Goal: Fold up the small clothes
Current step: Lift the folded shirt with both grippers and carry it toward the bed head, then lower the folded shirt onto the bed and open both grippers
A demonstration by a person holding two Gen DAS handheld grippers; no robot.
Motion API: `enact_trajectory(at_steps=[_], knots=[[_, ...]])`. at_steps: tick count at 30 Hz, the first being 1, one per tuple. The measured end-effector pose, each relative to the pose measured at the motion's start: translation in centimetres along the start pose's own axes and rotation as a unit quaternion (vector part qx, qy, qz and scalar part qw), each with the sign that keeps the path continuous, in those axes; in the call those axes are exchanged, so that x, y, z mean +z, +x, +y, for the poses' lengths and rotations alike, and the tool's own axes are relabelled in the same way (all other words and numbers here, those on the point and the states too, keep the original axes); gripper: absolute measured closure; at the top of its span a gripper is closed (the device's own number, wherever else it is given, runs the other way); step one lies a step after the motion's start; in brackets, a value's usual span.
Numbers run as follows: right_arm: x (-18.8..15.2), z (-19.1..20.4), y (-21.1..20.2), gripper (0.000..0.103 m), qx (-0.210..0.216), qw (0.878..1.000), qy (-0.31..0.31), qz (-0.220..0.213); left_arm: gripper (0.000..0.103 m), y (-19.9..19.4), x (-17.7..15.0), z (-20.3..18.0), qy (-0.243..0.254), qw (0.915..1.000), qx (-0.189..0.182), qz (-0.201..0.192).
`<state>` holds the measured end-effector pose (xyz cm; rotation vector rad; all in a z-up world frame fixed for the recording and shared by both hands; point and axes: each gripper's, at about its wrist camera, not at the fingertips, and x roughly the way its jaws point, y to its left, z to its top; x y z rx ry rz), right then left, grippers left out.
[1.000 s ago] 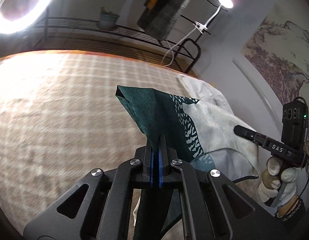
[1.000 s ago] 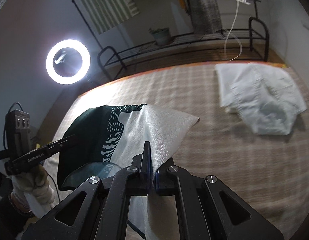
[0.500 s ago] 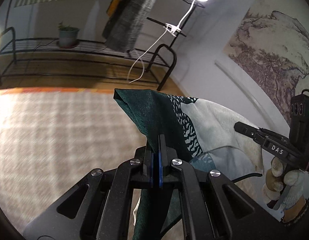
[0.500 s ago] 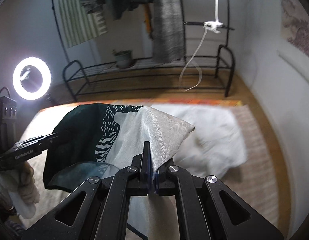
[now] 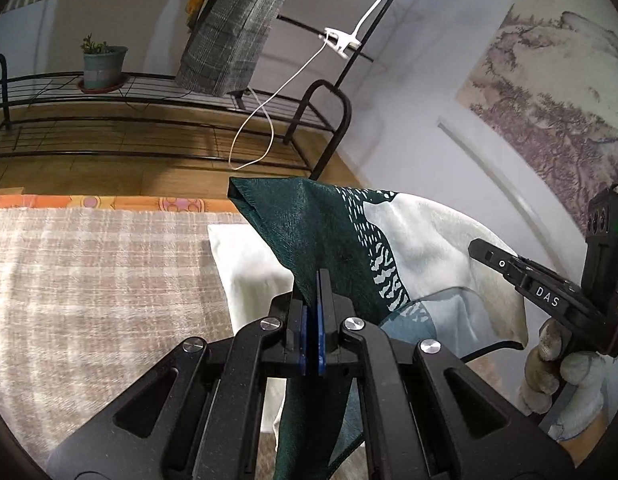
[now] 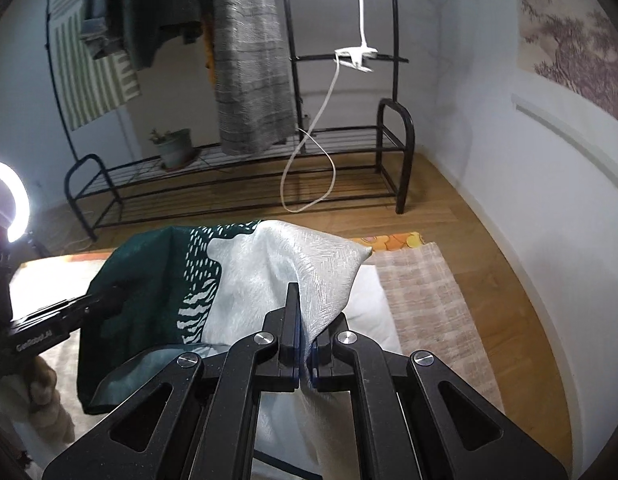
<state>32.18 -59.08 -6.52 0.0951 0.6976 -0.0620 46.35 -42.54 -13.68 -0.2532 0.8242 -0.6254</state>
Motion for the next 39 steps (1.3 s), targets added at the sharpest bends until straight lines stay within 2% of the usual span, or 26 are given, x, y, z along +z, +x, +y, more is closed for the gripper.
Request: enact_trajectory(at_steps=[5, 6, 8, 9, 10, 13, 15, 22, 28, 33, 39], knots=[[-0.9, -0.4, 2.9, 0.100, -0.006, 1.000, -0.011, 0.027, 0.102, 2.4, -0.8, 0.4, -0.001, 0.9992, 0.010, 0.039], [-1.1, -0.5, 3.6, 0.100, -0.014, 0.999, -0.013, 0.041, 0.098, 2.7, -0.8, 0.6, -0.005, 0.9987, 0.018, 0.047], [-1.3, -1.0, 4.6, 0.091, -0.041, 0.997, -0.008, 0.066, 0.073, 2.8, -0.7, 0.7, -0.001, 0.9983, 0.021, 0.054], [-1.3, -1.2, 4.7, 0.084, -0.054, 0.996, -0.004, 0.069, 0.057, 2.5, -0.7, 0.7, 0.001, 0.9984, 0.025, 0.050], [-1.4, -1.5, 4.7, 0.079, -0.059, 0.996, 0.001, 0.071, 0.053, 2.0, -0.7, 0.7, 0.007, 0.9987, 0.031, 0.039], [-1.3, -1.7, 3.6, 0.070, -0.072, 0.996, 0.002, 0.060, 0.052, 1.0, -0.8, 0.4, 0.023, 0.9981, 0.048, 0.031], [-1.2, -1.8, 2.8, 0.070, -0.081, 0.995, 0.007, 0.051, 0.052, 0.5, -0.9, 0.3, 0.027, 0.9980, 0.048, 0.030], [-0.5, -0.9, -0.9, 0.070, -0.068, 0.997, 0.017, 0.027, 0.052, -3.5, -1.2, -2.2, 0.065, 0.9964, 0.055, 0.008], [0.5, 1.1, -4.7, 0.070, -0.059, 0.998, 0.019, 0.010, 0.052, -9.0, -0.9, -4.3, 0.079, 0.9951, 0.056, -0.020], [1.6, 3.5, -9.1, 0.070, -0.052, 0.999, 0.013, -0.006, 0.049, -15.3, -0.2, -6.0, 0.091, 0.9926, 0.058, -0.055], [2.1, 6.5, -15.4, 0.070, -0.044, 0.998, 0.021, -0.034, 0.046, -23.1, -1.0, -7.0, 0.105, 0.9888, 0.061, -0.087]])
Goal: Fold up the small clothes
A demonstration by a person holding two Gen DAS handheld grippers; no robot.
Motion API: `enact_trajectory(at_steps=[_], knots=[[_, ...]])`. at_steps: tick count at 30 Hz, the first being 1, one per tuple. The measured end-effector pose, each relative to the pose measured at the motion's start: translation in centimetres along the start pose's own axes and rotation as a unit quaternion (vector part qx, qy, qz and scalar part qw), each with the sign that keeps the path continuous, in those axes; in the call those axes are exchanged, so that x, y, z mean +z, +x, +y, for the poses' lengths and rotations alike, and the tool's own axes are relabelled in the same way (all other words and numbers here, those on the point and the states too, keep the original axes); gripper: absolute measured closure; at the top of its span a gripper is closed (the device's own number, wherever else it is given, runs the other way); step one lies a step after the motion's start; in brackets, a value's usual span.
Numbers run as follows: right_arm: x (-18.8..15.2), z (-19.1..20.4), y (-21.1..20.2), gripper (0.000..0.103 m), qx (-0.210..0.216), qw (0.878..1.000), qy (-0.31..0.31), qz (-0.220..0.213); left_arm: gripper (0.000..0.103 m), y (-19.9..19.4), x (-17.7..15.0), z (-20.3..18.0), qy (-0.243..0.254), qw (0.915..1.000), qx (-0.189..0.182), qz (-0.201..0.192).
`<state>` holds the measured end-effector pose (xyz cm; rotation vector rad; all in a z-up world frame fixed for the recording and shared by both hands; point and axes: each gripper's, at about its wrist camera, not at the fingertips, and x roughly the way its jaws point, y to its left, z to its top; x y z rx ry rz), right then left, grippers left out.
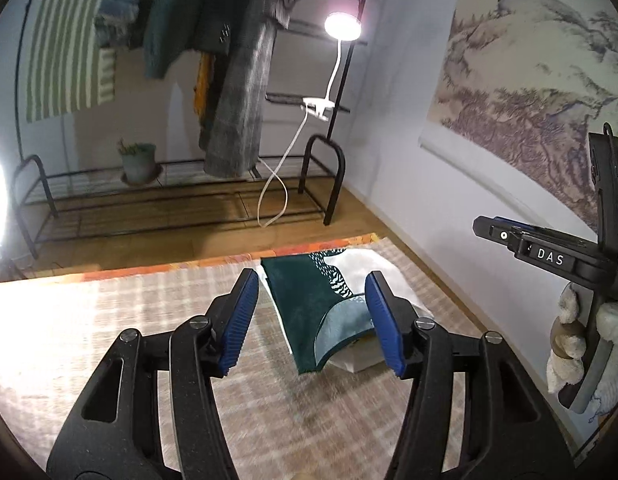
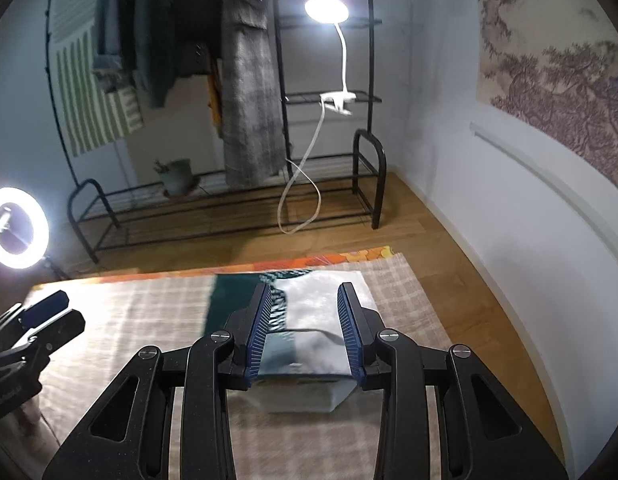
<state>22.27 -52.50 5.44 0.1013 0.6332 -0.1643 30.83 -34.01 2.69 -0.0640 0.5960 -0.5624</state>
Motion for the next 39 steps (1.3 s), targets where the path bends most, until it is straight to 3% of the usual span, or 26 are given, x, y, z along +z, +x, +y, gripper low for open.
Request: enact_trajectory(at_steps=[5, 8, 11, 15, 17, 21, 27, 30, 39], knots=[[-1.0, 2.1, -5.3, 0.070, 0.006, 1.000, 0.022, -0.012, 0.045, -6.9, -0.4, 0.4, 0.009, 0.9997, 0.000, -0.024], [-2.1, 3.8, -8.1, 0.067, 0.003, 1.000, 0.018, -0.015, 0.031, -11.5, -1.3, 0.6, 0.024, 0.9987, 0.005, -0.046], [-3.3, 5.6, -10.6, 0.065, -0.007, 1.000, 0.004, -0.022, 0.029, -14.7, -2.4, 1.0, 0.032, 0.9978, 0.009, -0.057], [-5.3, 7.1, -13.7, 0.050, -0.006, 0.999, 0.010, -0.030, 0.028, -18.8, -4.4, 1.7, 0.027, 0.9972, 0.011, -0.068], [-6.2, 7.9, -14.9, 0.048, -0.009, 0.999, 0.008, -0.034, 0.028, -20.9, -5.5, 1.6, 0.036, 0.9961, 0.015, -0.079], [-8.7, 9.4, -17.0, 0.035, -0.030, 0.998, 0.015, -0.057, 0.019, -24.6, -7.8, 1.5, 0.046, 0.9939, 0.007, -0.100], [-12.0, 11.5, -17.2, 0.033, -0.026, 0.997, 0.028, -0.061, 0.009, -26.9, -10.7, 1.6, 0.054, 0.9930, 0.006, -0.105], [-13.6, 12.6, -17.4, 0.025, -0.031, 0.997, 0.026, -0.061, 0.005, -27.3, -11.9, 1.7, 0.057, 0.9928, 0.007, -0.105], [-16.2, 14.4, -16.3, 0.023, -0.049, 0.996, 0.024, -0.064, 0.000, -24.8, -14.5, 2.4, 0.075, 0.9941, 0.033, -0.071]])
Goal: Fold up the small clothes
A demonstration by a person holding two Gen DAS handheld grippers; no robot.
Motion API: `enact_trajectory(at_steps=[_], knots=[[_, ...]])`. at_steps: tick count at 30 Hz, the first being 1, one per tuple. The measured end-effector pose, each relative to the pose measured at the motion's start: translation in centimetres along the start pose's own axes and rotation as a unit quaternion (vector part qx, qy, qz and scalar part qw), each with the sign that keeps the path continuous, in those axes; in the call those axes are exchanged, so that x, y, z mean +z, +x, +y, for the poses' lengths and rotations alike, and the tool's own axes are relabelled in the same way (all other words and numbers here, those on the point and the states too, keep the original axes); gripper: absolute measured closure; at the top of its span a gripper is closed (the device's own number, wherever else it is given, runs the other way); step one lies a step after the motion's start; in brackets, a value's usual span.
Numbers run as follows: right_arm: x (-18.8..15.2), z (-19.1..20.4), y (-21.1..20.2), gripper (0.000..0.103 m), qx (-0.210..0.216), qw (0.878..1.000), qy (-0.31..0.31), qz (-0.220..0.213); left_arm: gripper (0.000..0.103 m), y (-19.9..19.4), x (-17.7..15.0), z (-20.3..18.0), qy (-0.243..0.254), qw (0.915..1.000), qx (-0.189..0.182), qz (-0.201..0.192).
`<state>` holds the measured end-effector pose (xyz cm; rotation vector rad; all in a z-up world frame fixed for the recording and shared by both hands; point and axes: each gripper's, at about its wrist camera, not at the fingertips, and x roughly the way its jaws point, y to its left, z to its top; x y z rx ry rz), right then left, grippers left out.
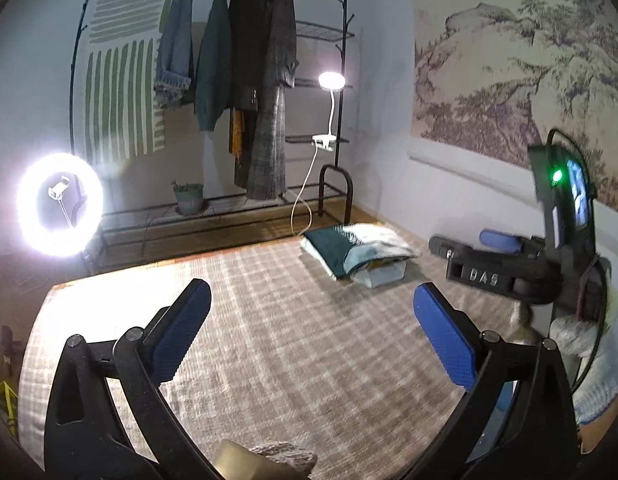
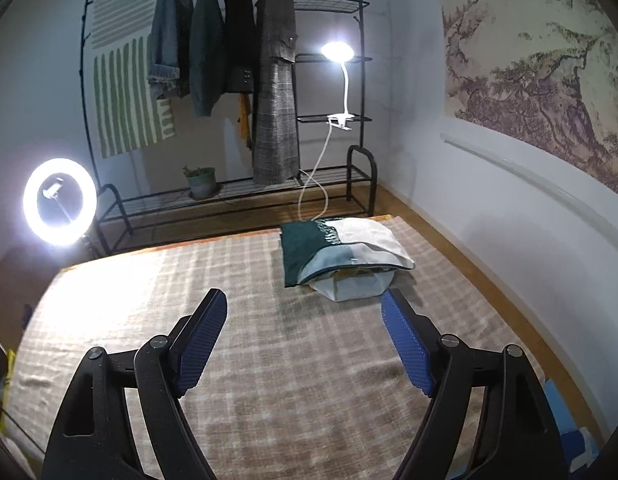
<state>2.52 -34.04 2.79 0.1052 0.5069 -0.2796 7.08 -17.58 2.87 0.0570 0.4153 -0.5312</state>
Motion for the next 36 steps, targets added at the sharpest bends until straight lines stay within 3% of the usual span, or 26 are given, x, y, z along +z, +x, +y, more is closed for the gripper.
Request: enact_trajectory(at_steps=[6, 10, 17, 36], knots=[[-1.0, 0.4, 0.4, 0.021, 0.009, 1.000, 0.008, -0.010, 0.000, 1.5, -1.5, 0.3, -0.003, 0.9996, 0.010, 0.025], [-1.6, 0.6, 1.2, 0.021, 0.008, 1.000, 0.005, 0.007, 0.000, 1.4, -2.1, -0.1, 0.007, 0.9994, 0.017, 0.028], [-1.7, -0.7, 1.4, 0.021, 0.000, 0.999, 0.041, 0.003, 0.000, 1.8, -2.6, -0.3, 0.010, 0.9992, 0.004, 0.038], [-2.1, -1.7, 2.9, 0.021, -0.014, 0.998, 0.059, 0.013, 0.000, 1.8, -3.1, -0.6, 0.018, 0.9991, 0.005, 0.038]])
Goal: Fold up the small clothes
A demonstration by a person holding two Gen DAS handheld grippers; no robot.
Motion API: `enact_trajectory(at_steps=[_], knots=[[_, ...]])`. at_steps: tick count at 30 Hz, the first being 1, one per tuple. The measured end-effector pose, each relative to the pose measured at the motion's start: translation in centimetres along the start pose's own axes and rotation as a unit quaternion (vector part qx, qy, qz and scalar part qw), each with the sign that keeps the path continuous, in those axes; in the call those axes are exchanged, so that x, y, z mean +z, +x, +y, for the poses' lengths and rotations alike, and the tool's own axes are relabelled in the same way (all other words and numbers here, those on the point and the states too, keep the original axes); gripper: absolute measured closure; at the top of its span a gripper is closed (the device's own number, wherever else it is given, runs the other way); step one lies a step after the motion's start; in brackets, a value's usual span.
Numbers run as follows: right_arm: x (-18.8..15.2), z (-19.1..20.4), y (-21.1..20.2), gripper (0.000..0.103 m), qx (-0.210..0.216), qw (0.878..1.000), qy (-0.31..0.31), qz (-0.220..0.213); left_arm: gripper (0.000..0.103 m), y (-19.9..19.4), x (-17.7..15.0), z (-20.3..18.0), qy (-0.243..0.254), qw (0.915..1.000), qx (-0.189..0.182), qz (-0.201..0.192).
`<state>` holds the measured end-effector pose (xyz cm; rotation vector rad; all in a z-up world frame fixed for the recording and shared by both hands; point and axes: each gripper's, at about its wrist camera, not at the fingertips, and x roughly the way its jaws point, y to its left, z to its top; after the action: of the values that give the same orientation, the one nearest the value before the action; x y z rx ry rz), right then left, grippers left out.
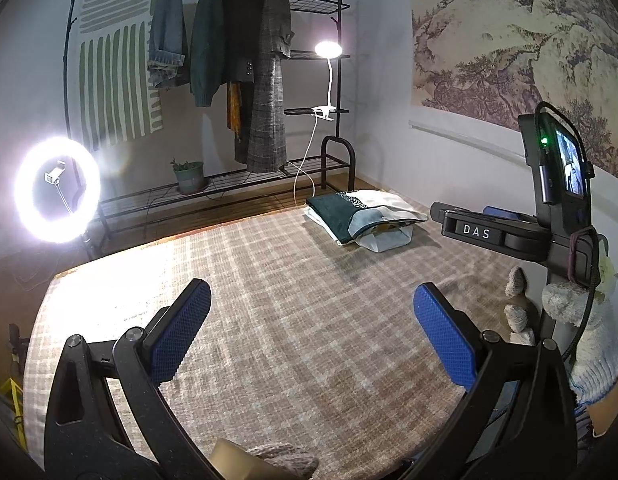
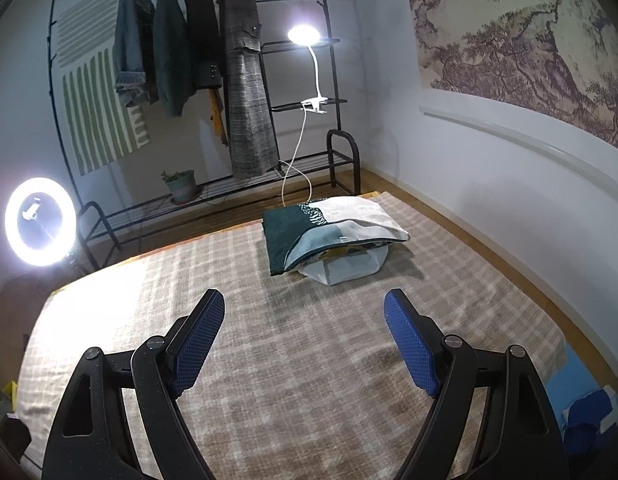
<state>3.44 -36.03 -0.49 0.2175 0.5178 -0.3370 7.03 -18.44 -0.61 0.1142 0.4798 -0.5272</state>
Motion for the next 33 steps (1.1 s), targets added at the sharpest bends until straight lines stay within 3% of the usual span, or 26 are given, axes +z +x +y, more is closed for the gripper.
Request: enact_trajectory(at_steps=[33], knots=[[-0.22, 0.28, 0.81, 0.021, 0.002, 1.000, -0.004, 0.006, 0.000, -0.01, -0.08, 0.33, -0.008, 1.0000, 0.005, -0.001]])
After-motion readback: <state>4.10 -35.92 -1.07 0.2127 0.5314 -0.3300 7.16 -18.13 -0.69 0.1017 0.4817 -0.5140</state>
